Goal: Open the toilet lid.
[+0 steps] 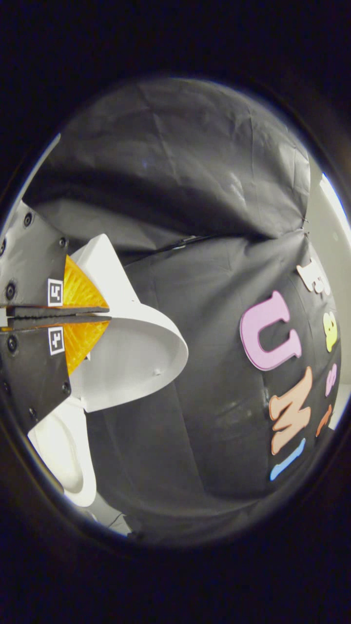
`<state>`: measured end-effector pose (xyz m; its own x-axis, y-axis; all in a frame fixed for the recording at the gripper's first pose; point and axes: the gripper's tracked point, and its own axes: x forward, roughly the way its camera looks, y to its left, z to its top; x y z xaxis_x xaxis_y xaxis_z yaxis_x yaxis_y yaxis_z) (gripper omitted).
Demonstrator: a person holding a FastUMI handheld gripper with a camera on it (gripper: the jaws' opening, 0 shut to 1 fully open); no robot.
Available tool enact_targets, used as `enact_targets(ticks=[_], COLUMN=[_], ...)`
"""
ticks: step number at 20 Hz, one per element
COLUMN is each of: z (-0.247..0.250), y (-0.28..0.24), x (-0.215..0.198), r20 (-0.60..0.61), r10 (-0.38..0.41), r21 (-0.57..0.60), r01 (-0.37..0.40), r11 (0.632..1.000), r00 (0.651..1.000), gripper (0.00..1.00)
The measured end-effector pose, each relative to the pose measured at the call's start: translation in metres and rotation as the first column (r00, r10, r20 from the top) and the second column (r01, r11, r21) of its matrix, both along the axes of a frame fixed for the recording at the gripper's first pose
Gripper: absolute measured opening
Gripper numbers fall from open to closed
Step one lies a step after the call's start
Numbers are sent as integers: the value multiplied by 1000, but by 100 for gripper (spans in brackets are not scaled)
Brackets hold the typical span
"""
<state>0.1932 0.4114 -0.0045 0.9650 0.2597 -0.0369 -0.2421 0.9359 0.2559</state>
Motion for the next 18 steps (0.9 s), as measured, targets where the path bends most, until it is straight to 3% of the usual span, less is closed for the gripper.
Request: enact_targets(ticks=[4, 7, 10, 14, 18], z=[5, 29, 57, 86, 93], y=[-3, -2, -13, -54, -98], x=[0, -12, -21, -30, -56], r20=[10, 86, 153, 185, 166], r10=[9, 59, 71, 52, 92], r21=[-43, -94, -192, -277, -265], r01=[-9, -51, -41, 1, -45], r11=[999, 994, 981, 961, 963], r00=[1000, 995, 986, 981, 982], gripper=[2, 1, 2, 19, 38])
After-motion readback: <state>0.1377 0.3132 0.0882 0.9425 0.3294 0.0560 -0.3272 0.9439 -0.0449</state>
